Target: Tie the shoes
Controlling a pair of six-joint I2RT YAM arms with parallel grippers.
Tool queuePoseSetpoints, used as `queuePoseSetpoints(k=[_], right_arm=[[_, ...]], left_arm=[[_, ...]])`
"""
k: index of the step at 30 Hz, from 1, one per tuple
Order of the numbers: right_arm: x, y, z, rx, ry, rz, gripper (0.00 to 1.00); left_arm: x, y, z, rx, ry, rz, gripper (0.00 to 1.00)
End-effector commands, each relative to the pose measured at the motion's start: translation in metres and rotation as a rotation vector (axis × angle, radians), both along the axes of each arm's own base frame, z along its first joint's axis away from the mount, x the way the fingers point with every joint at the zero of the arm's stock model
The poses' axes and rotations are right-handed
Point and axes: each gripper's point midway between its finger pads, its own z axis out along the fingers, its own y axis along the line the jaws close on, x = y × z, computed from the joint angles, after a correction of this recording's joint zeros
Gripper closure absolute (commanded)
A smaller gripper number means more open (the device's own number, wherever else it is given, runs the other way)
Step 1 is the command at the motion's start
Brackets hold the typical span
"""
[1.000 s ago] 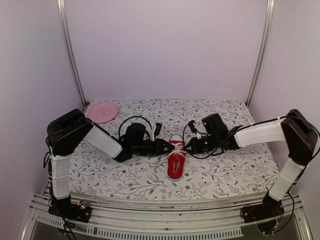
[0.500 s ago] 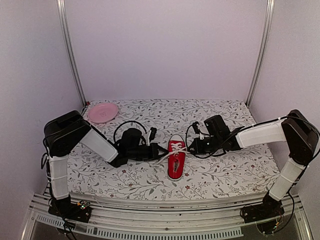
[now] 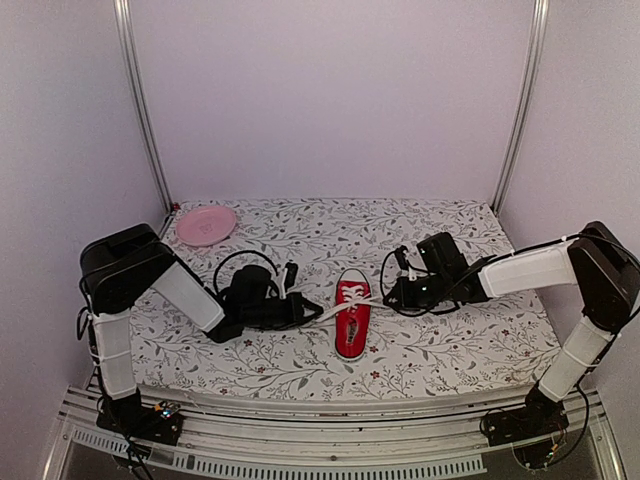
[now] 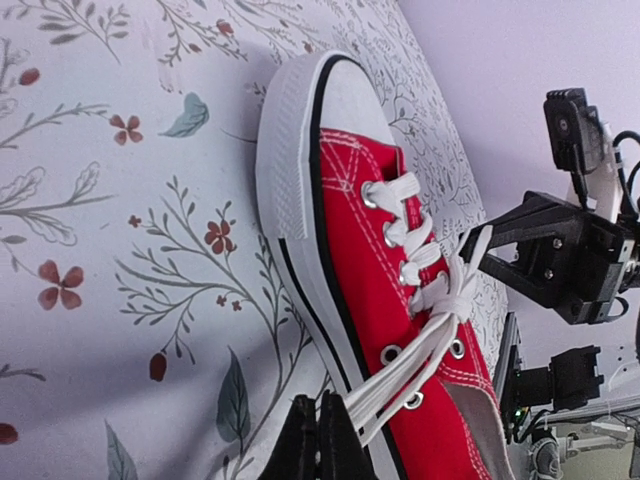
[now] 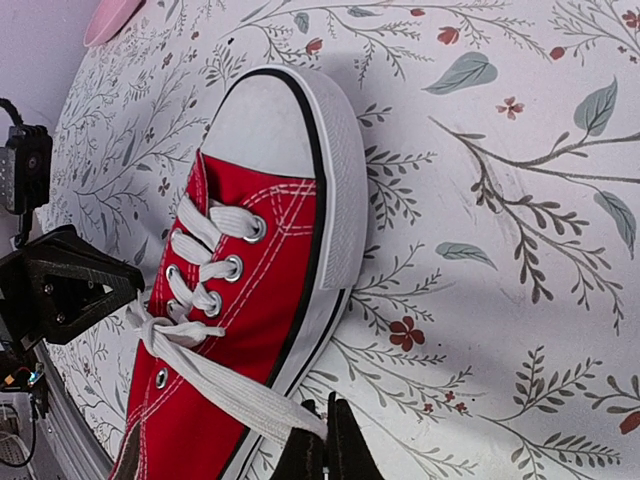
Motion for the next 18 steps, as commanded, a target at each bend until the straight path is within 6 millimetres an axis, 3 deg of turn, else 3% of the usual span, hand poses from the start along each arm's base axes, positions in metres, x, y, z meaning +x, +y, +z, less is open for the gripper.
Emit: queuePoseSetpoints(k=[1, 4, 12, 15, 17, 18], right_arm=[[0.007, -0.013, 0.005, -0.007, -0.020, -0.053, 0.98], [0.006, -0.017, 0.003, -0.012, -0.016, -0.061, 0.98], [0.000, -0.029, -0.004, -0.011, 0.002, -0.083, 0.98], [-0.007, -0.015, 0.006, 0.059, -0.012, 0.001, 0.98], [-0.014, -0.002, 0.017, 0.110, -0.035, 0.097, 0.97], [-0.020, 0.003, 0.023, 0.141, -0.039, 0.144, 0.91]], left_arm=[[0.007, 0.013, 0.003, -0.004, -0.001, 0.051, 1.00], [0.009, 0.017, 0.015, -0.017, -0.015, 0.071, 1.00], [0.009, 0.031, 0.006, -0.013, 0.019, 0.113, 1.00], [0.008, 0.024, 0.014, -0.034, -0.012, 0.073, 1.00], [0.004, 0.014, 0.029, -0.071, -0.071, 0.001, 1.00], [0.002, 0.010, 0.037, -0.085, -0.102, -0.033, 1.00]])
